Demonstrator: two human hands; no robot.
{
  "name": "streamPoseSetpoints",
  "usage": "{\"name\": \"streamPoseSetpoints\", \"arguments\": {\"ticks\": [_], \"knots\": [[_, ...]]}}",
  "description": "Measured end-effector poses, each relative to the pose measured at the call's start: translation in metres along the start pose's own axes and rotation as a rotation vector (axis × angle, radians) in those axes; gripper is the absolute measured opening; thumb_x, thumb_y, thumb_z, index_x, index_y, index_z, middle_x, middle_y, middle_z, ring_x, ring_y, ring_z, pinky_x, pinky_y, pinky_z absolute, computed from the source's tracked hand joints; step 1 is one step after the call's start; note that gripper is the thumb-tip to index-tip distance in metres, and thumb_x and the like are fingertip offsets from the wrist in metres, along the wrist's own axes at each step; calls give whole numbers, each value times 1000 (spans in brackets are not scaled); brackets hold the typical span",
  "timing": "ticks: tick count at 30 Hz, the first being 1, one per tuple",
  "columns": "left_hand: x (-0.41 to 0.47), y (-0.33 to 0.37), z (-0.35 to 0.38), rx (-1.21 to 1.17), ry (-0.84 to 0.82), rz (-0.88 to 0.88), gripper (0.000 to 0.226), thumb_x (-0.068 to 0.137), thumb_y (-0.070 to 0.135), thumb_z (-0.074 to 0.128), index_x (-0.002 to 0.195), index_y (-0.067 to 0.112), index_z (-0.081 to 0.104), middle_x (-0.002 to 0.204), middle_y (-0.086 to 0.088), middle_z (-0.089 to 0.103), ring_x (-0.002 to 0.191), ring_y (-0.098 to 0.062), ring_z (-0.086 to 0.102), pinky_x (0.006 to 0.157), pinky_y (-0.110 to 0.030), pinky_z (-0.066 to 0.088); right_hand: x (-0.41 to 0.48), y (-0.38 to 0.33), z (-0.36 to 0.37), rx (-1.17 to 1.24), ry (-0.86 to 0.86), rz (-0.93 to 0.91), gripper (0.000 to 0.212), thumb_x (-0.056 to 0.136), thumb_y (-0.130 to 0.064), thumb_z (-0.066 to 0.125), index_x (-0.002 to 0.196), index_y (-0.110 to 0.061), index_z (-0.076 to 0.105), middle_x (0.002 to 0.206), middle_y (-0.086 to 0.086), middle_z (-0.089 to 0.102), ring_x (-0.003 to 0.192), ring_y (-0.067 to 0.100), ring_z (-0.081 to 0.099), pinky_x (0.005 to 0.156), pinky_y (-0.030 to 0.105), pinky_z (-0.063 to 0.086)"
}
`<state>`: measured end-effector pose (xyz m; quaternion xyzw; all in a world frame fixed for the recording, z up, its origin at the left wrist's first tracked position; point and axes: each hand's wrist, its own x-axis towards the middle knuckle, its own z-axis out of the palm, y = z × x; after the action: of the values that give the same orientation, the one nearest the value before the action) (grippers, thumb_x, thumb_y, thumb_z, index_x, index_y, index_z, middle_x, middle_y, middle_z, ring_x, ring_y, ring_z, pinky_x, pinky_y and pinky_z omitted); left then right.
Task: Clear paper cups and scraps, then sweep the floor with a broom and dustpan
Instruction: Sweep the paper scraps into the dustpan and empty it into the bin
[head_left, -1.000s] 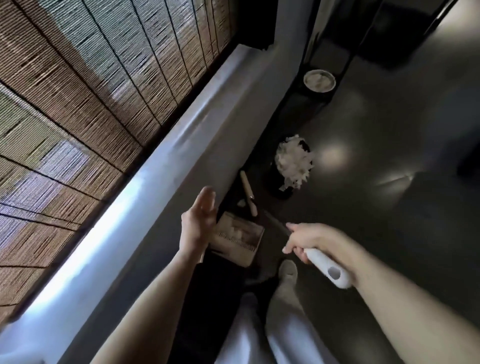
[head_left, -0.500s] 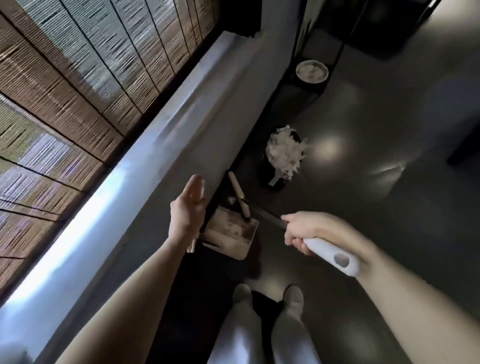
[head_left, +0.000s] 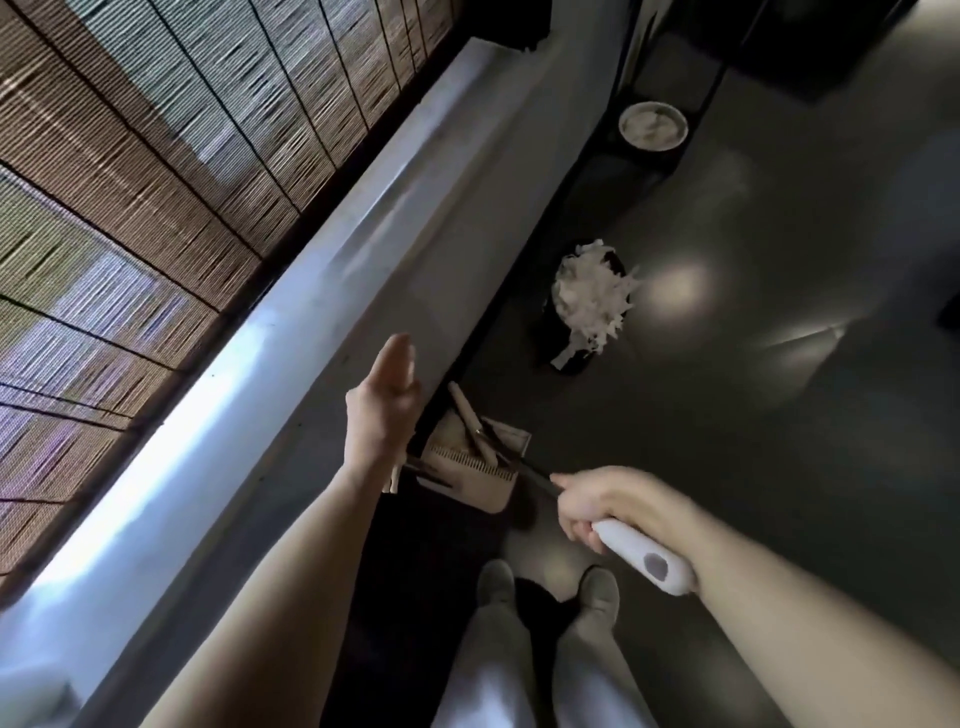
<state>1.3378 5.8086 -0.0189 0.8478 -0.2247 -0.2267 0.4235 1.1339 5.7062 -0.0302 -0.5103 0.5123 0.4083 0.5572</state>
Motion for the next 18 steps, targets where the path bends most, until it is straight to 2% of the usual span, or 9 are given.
{"name": "streamPoseSetpoints", "arguments": {"ticks": [2,4,6,8,11,13,15,18], "knots": [[-3,1,-1,7,-25,-19,60,85,6,57,135,38,50,115,20,54,110,-2,54,93,-14,40,-18,8,-14,137,5,5,78,87,8,42,146,-41,28,39,-2,43,29,5,33,32,14,30],[-4,3,-2,22,-69,-34,64,84,7,59,138,39,46,120,17,53,117,-11,55,98,-24,43,-34,12,-30,262,32,-2,70,88,8,43,138,-41,40,37,-4,39,28,5,31,30,12,27],[-4,6,-4,35,-117,-34,66,84,8,60,139,40,43,124,12,55,114,-20,59,98,-37,49,-44,12,-41,315,58,-12,65,89,7,43,133,-41,44,38,-4,38,28,5,31,30,11,26],[-4,7,-6,25,-145,-42,66,83,10,62,135,46,43,118,12,57,102,-28,63,90,-45,53,-47,11,-43,328,66,-28,66,90,5,42,134,-43,41,39,-5,38,28,5,32,31,12,27],[-6,6,-8,-3,-141,-48,59,80,15,62,119,57,44,102,17,59,80,-25,59,78,-43,55,-34,7,-32,291,68,-56,73,89,4,42,143,-43,31,39,-4,42,31,5,35,33,14,30],[-4,4,-6,-28,-120,-58,60,81,13,62,120,56,46,104,14,60,78,-20,57,79,-42,53,-15,4,-14,230,55,-53,78,88,3,43,147,-43,24,44,-2,47,35,6,38,36,15,35],[-1,4,-6,-19,-119,-55,60,80,11,61,112,59,46,99,15,60,74,-21,56,76,-43,54,-2,0,9,165,3,-56,85,85,3,43,150,-44,16,53,2,50,41,8,41,42,18,39],[1,6,-6,4,-135,-57,58,79,12,58,102,63,45,96,12,60,70,-23,57,65,-38,55,2,-5,26,142,-31,-39,86,81,2,44,148,-46,21,49,2,51,39,8,42,42,19,38]]}}
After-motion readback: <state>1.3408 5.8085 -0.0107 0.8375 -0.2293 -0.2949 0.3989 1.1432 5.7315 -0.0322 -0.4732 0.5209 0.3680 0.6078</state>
